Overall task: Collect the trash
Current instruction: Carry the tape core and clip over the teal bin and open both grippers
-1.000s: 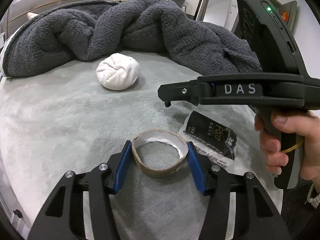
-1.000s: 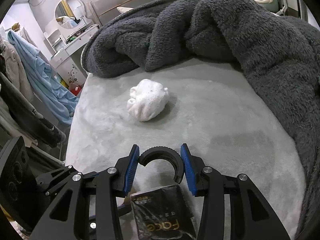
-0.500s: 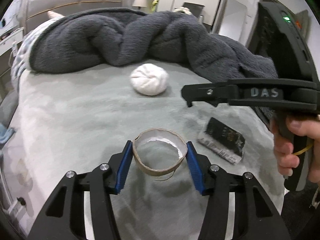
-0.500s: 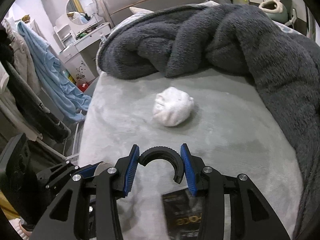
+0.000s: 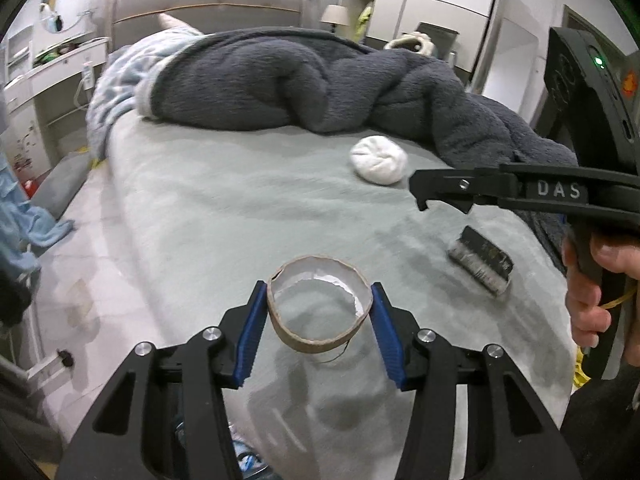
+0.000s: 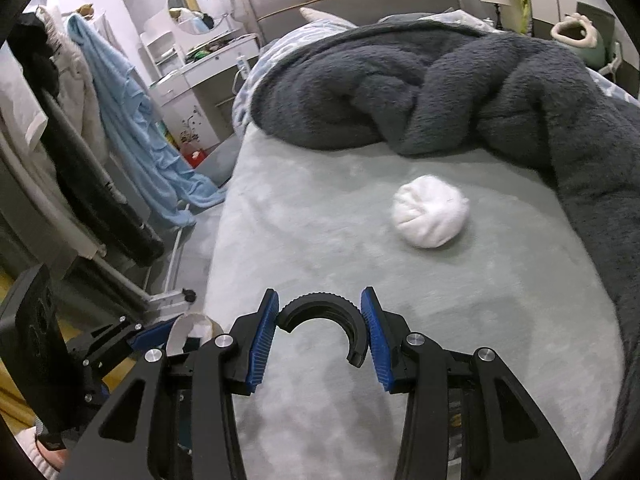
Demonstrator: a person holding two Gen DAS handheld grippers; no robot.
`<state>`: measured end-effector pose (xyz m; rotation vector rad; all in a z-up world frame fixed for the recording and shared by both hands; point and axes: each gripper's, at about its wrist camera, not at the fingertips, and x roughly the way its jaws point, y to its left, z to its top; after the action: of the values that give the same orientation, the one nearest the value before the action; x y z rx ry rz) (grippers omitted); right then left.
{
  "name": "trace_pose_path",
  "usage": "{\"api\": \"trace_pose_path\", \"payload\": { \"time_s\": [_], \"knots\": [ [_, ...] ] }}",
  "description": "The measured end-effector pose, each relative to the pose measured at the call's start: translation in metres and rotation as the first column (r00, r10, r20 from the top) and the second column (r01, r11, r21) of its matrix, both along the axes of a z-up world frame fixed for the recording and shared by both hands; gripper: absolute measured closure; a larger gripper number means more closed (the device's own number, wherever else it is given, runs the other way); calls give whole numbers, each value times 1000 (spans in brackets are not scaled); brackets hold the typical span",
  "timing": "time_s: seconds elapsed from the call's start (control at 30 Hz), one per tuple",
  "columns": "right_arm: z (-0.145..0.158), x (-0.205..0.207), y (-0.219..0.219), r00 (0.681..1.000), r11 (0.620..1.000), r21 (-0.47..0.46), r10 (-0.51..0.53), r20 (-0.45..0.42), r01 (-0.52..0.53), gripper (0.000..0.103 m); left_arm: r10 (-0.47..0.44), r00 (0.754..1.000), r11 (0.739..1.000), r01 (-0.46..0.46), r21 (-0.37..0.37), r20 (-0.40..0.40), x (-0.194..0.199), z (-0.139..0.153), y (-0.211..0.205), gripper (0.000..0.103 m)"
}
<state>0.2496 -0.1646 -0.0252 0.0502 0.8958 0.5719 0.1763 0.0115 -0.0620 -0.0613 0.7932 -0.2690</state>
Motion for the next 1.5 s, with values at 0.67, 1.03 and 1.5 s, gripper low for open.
{"api": "trace_pose_path", "payload": {
  "time_s": [0.67,1.03,1.5],
  "knots": [
    [6,-39,114,981,981,-13,192,-4,-192,60,295,942,956,-292,38,-158,-38,-31,125,49],
    [-18,-55,185,946,945,-55,322,-34,-323,60,330,898,944,-321,79,-292,-52,-75,167,49],
    [-47,-73,240,902,893,-133,422,-88,-430,60,303,810,942,-336,25,-502,-76,-121,206,46]
  ]
}}
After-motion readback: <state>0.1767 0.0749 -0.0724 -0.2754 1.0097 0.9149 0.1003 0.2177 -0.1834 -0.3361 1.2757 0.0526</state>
